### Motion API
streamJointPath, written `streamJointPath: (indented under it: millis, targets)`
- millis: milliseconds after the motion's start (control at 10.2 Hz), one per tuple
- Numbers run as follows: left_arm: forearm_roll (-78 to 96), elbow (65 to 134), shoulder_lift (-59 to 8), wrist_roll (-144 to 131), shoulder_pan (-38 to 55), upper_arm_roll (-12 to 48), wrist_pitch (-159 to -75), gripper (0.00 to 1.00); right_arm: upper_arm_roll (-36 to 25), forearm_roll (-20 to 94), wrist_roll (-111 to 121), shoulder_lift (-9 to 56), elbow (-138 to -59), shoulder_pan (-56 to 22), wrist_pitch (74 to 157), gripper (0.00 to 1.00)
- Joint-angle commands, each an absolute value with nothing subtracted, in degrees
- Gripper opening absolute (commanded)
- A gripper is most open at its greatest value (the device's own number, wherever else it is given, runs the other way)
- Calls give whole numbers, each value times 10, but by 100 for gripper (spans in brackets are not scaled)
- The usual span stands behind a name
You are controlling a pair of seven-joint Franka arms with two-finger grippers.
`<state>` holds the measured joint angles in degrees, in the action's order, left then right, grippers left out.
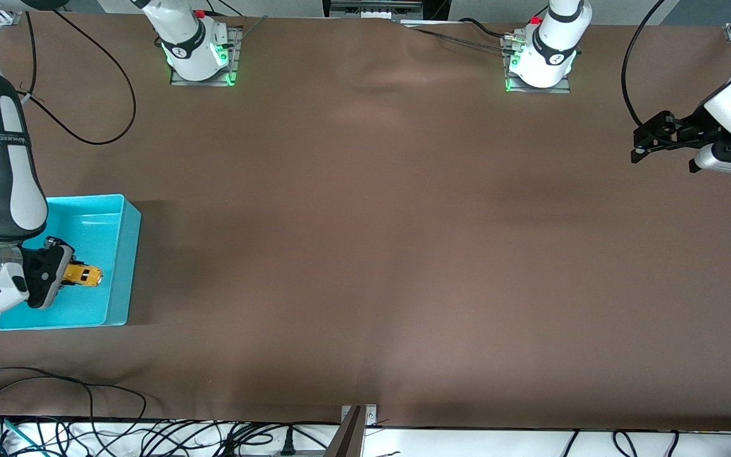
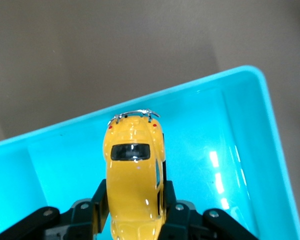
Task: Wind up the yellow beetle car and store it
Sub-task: 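Move the car over the cyan bin and lower it inside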
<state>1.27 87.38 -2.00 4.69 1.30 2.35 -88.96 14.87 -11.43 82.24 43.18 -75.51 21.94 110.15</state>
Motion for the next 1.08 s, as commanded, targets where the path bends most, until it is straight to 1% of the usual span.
streamJointPath:
  millis: [0, 295, 786, 983]
  targets:
    - [22, 856, -26, 45, 13, 23, -878, 100, 155, -118, 851, 445, -748, 230, 1107, 0]
    - [22, 856, -26, 46, 13, 23, -878, 100, 150, -126, 862, 454, -761, 231, 1129, 0]
    - [22, 856, -26, 45, 13, 23, -878, 100, 142, -133, 871, 479, -772, 232, 1131, 0]
    - [23, 856, -26, 45, 13, 23, -878, 100, 138, -134, 892, 483, -775, 231, 1148, 0]
